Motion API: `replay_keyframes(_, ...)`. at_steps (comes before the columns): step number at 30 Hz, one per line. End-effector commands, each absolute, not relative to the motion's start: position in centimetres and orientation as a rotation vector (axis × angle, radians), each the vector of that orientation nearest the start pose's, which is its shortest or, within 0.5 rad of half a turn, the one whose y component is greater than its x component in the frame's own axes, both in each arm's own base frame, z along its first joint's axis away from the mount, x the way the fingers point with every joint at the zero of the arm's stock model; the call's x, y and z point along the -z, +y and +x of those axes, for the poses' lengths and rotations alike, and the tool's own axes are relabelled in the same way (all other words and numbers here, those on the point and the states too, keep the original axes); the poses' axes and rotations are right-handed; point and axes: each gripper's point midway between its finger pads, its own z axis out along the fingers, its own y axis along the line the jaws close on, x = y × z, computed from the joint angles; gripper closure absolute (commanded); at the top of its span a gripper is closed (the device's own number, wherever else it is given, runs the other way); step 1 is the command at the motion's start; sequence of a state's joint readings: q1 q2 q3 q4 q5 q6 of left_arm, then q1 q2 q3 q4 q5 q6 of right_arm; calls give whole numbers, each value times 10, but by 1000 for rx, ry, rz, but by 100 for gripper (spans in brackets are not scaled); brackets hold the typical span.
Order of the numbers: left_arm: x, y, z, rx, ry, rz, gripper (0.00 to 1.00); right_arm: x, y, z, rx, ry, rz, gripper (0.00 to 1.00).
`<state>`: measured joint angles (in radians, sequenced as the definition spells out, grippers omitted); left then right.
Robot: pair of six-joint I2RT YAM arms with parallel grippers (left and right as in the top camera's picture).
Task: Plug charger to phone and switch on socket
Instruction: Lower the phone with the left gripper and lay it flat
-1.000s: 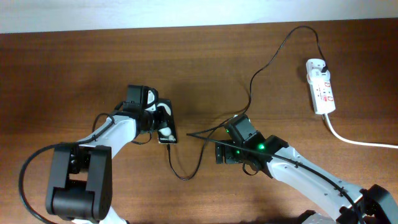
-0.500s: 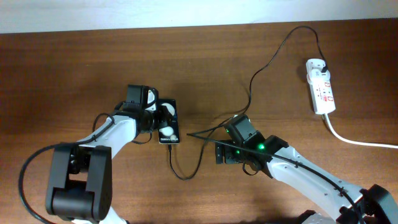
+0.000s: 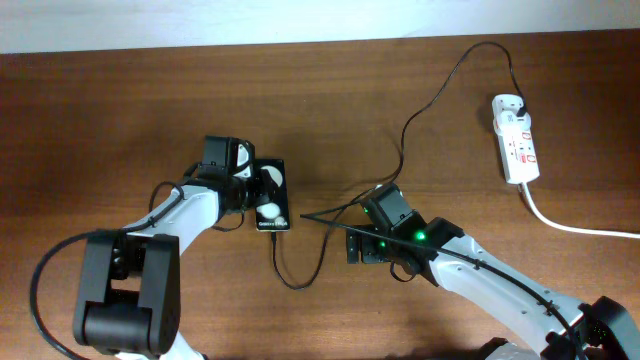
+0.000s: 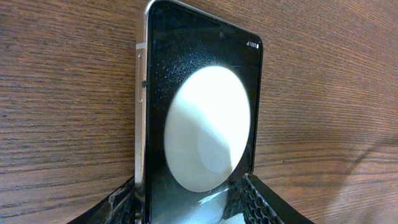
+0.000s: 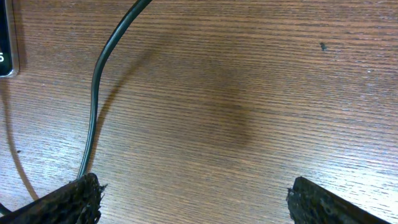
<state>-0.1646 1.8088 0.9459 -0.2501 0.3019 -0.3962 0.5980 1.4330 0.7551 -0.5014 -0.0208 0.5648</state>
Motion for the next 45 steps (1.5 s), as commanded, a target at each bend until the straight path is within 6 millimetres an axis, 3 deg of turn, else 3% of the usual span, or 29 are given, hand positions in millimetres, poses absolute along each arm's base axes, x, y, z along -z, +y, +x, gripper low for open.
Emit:
replay_keyframes(1,-5,-114,378,550,2735,-210,51,-45,174,253,-331,2792,-44,1)
replay_keyframes(4,-2,-106,379,483,2735,-226,50,-45,174,253,-331,2792,-44,1)
replay_keyframes(20,-2,-106,379,486,2735,-225,44,-45,174,253,-331,2792,-44,1)
replay_keyframes(37,-3,-106,380,486,2731,-224,45,-45,174,253,-331,2792,-44,1)
replay_keyframes(42,-3,-106,380,486,2731,-224,53,-45,174,253,-331,2792,-44,1)
replay_keyframes(45,-3,-106,380,486,2731,-225,51,-45,174,253,-331,2792,-44,1)
